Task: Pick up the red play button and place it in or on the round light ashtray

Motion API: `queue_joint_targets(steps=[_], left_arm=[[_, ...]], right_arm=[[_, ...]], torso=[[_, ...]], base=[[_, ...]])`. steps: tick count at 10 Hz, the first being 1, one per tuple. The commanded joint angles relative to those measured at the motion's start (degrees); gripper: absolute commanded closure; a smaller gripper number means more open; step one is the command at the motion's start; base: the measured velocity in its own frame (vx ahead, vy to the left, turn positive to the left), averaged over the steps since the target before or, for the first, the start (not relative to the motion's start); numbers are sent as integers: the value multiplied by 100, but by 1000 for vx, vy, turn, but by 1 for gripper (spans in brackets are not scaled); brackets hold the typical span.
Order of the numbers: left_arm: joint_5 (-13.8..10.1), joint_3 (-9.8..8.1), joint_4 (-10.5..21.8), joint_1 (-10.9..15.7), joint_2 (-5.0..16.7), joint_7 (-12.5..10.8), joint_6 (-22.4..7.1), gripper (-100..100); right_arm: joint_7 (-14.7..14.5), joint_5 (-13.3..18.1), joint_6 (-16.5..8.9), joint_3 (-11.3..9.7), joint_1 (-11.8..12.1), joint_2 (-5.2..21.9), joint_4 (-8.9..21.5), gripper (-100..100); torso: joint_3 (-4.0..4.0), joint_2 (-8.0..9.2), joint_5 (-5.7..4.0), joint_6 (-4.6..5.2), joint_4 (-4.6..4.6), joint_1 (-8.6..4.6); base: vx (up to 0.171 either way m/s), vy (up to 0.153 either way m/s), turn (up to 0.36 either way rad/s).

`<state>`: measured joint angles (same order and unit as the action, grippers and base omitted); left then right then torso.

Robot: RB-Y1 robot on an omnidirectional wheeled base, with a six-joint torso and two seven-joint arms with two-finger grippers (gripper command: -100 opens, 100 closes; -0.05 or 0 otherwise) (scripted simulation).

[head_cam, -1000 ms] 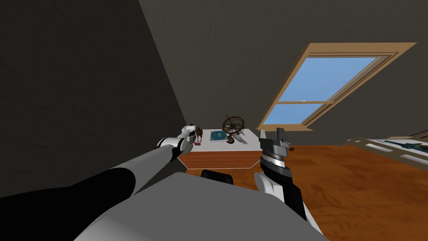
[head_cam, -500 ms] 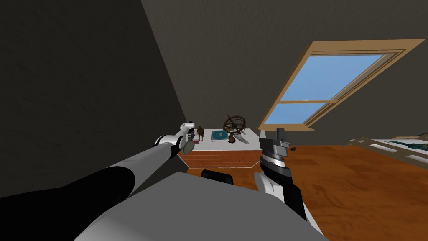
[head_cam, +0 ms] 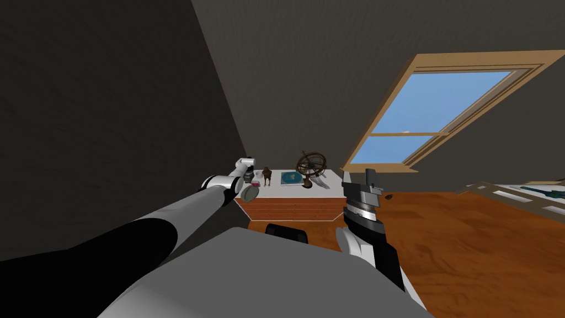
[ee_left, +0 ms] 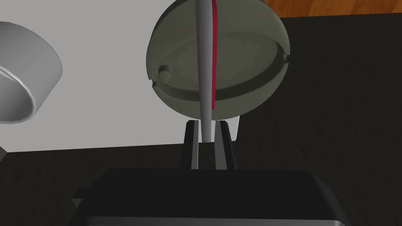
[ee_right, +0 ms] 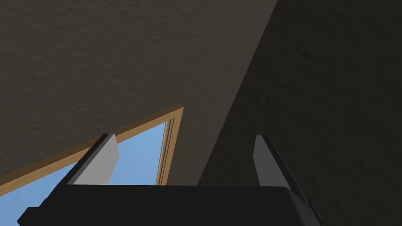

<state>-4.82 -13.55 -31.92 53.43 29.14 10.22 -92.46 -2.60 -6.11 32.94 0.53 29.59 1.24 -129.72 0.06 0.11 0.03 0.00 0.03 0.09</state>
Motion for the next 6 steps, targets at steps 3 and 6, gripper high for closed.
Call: queue_joint_targets(steps=[3, 6], left_arm=[[106, 56, -153, 163, 236, 70, -379, 100], [159, 87, -212, 240, 343, 99, -541, 100]], right_arm=[[0, 0, 0, 0, 0, 0, 0, 0], [0, 0, 0, 0, 0, 0, 0, 0]], torso=[[-4, -4, 2, 3, -4, -9], [-4, -5, 1, 3, -3, -11]], base=[[-23, 36, 11], [-18, 30, 11]])
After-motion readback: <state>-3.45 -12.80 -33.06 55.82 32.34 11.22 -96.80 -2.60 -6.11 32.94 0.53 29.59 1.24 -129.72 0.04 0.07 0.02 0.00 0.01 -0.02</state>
